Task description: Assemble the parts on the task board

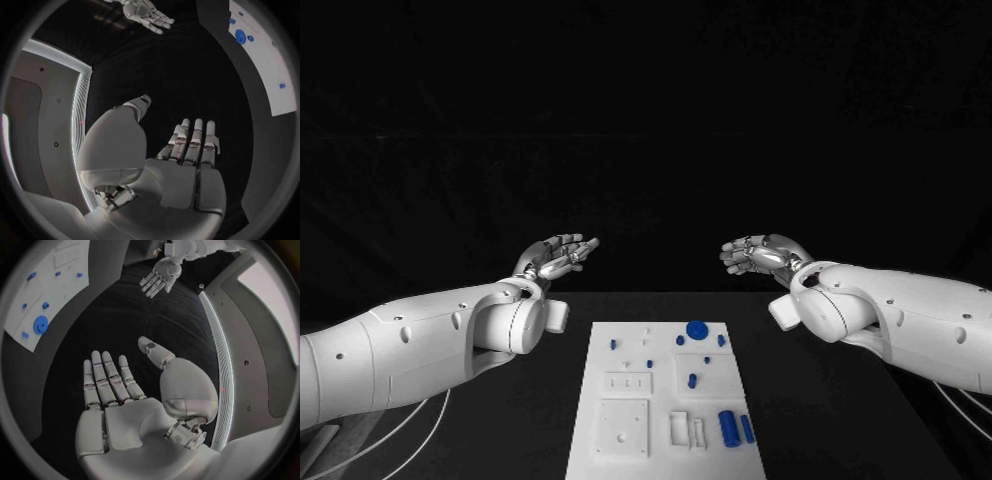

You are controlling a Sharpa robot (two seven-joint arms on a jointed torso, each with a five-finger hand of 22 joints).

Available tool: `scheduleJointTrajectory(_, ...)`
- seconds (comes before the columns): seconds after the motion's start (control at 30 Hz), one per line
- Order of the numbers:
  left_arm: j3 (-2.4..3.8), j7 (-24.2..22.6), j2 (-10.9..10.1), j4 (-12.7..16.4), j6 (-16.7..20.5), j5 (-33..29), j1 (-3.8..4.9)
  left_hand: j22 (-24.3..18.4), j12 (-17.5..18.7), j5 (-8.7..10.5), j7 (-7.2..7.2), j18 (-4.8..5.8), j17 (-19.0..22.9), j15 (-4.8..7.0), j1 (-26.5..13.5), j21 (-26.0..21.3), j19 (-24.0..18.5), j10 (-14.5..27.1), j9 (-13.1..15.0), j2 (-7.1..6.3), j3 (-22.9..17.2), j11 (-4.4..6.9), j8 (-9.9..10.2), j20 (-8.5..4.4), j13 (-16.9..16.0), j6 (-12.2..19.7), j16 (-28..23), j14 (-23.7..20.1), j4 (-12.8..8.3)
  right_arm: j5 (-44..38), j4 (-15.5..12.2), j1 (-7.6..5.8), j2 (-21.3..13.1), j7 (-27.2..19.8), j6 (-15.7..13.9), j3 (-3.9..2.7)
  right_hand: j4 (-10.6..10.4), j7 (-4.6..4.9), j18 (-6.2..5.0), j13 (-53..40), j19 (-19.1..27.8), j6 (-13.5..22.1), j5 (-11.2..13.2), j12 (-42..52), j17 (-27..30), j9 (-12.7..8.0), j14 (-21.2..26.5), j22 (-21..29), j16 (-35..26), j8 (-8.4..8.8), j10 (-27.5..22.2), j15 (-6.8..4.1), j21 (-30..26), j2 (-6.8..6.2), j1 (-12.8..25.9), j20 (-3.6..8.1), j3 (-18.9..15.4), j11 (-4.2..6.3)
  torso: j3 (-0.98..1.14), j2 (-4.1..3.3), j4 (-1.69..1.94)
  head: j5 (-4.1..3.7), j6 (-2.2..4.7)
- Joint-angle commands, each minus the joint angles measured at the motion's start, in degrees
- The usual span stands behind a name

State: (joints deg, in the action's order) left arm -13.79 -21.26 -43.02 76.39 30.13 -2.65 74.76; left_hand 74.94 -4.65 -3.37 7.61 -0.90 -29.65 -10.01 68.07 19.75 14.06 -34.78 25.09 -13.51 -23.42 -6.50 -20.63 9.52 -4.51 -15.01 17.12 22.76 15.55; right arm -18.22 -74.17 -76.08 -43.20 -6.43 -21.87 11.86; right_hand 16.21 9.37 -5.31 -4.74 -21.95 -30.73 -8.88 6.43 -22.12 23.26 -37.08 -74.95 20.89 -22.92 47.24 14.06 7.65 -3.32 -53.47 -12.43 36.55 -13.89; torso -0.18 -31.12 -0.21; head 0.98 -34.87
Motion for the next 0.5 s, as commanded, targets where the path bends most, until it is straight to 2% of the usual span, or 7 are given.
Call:
scheduleJointTrajectory(0.03, 0.05, -0.5, -0.4, 0.6, -4.0, -0.5, 0.06, 1.3, -2.2, -0.05, 2.13, -0.48, -1.1, -0.41, 2.7, 2.3, 4.5, -4.3, 3.8, 1.66, 0.8, -1.69, -4.8, -1.47, -0.9, -6.9, 3.1, 5.7, -1.7, -16.2, 1.6, -0.01, 0.9, 0.3, 0.5, -0.03, 0.3, 3.48, -2.66, -0.9, -5.7, -3.9, 0.0, 2.4, -1.7, 0.7, -6.6, -0.8, 3.8, -2.04, 4.6, -2.59, 2.2, -0.1, -2.8, 0.81, 1.7, 1.65, -0.13, -0.12, -0.04, 0.03, -0.2)
scheduleJointTrajectory(0.13, 0.05, -0.7, -0.8, 1.2, -5.2, 0.3, 0.06, 0.6, -3.8, -1.06, 3.18, -2.88, -1.7, -1.13, 5.9, 5.1, 13.1, -8.8, 3.4, 4.06, 3.1, -2.66, -5.5, -3.64, -1.5, -11.8, 6.1, 13.5, -4.5, -24.6, 3.4, -0.01, 2.0, 0.3, 1.0, -0.04, -0.1, 2.62, -5.95, -1.3, -15.5, -7.6, 2.5, 3.4, -3.8, 0.5, -14.6, 0.7, 7.4, -2.71, 8.7, -6.5, 4.4, -1.13, -5.4, 1.21, 4.2, 3.18, -0.24, -0.37, 0.14, -0.17, -0.28)
scheduleJointTrajectory(0.17, 0.05, -0.7, -0.9, 1.4, -5.4, 0.5, 0.06, 0.2, -4.2, -1.74, 3.26, -3.5, -1.6, -0.58, 6.8, 5.7, 15.4, -10.0, 3.2, 4.56, 3.7, -2.7, -5.6, -4.11, -1.6, -13.1, 6.6, 15.3, -5.4, -26.5, 3.6, -0.01, 2.2, 0.3, 1.0, -0.05, -0.1, 2.5, -6.38, -1.4, -16.8, -8.1, 2.5, 3.5, -4.1, 0.5, -15.6, 1.0, 7.8, -2.73, 9.3, -7.03, 4.6, -1.23, -5.7, 1.2, 4.5, 3.39, -0.28, -0.49, 0.21, -0.17, -0.23)
scheduleJointTrajectory(0.2, 0.05, -0.6, -1.3, 2.0, -5.8, 0.7, 0.07, -0.3, -5.0, -2.53, 3.33, -4.25, -1.7, 0.15, 7.9, 6.4, 18.5, -12.4, 2.9, 5.41, 4.4, -2.6, -5.8, -4.76, -1.8, -15.3, 7.7, 18.5, -6.7, -30.7, 4.3, -0.01, 2.6, 0.4, 1.4, -0.07, 0.0, 2.12, -8.26, -1.7, -22.6, -10.3, 2.7, 4.1, -5.9, 0.4, -20.7, 1.6, 10.2, -3.1, 11.8, -9.62, 6.2, -1.41, -6.5, 1.47, 5.2, 4.35, -0.31, -0.64, 0.28, -0.13, -0.22)
scheduleJointTrajectory(0.27, 0.06, -0.5, -1.7, 2.6, -6.5, 1.4, 0.08, -0.3, -6.2, -2.95, 3.74, -5.25, -2.3, 1.03, 9.0, 8.0, 22.8, -15.9, 2.5, 6.29, 5.2, -2.84, -6.1, -5.69, -2.2, -18.3, 9.7, 23.4, -8.3, -35.8, 5.4, -0.01, 3.5, 0.6, 1.6, -0.08, 0.1, 1.7, -9.45, -2.0, -27.1, -12.0, 2.8, 4.4, -7.5, 0.3, -24.7, 2.1, 12.1, -3.28, 13.6, -11.22, 7.5, -1.68, -7.2, 1.82, 5.5, 5.17, -0.34, -1.11, 0.55, -0.24, -0.02)
scheduleJointTrajectory(0.4, 0.1, -0.3, -3.1, 4.9, -7.0, 3.3, 0.14, 0.7, -8.6, -2.56, 3.6, -6.97, -4.4, 5.65, 12.1, 12.6, 31.6, -23.4, 1.4, 7.74, 4.7, -2.02, -6.2, -8.04, -3.0, -24.0, 14.5, 33.9, -12.3, -45.9, 7.3, 0.0, 5.1, 1.6, 2.7, -0.13, 0.2, 0.63, -9.69, -3.0, -42.4, -16.2, 2.9, 5.5, -13.2, 0.6, -37.7, 0.9, 20.7, -4.05, 18.4, -14.76, 14.5, -2.83, -9.9, 6.93, 5.6, 8.17, -0.29, -1.76, 0.92, -0.49, -0.21)
scheduleJointTrajectory(0.5, 0.13, -0.3, -4.3, 6.9, -7.1, 3.7, 0.38, 0.9, -8.1, -2.57, 3.28, -6.89, -5.0, 6.59, 11.7, 13.9, 33.1, -24.7, 0.1, 7.82, 4.0, -1.75, -5.0, -8.93, -2.4, -25.8, 15.1, 35.5, -14.3, -52.5, 8.0, 0.01, 6.1, 2.9, 3.6, -0.19, 0.5, -0.33, -9.69, -3.5, -50.3, -18.4, 1.7, 5.6, -18.1, 0.5, -43.0, -1.4, 28.6, -4.12, 20.4, -16.19, 19.7, -3.61, -11.5, 10.82, 4.9, 9.52, -0.24, -2.52, 1.33, -0.81, 0.05)
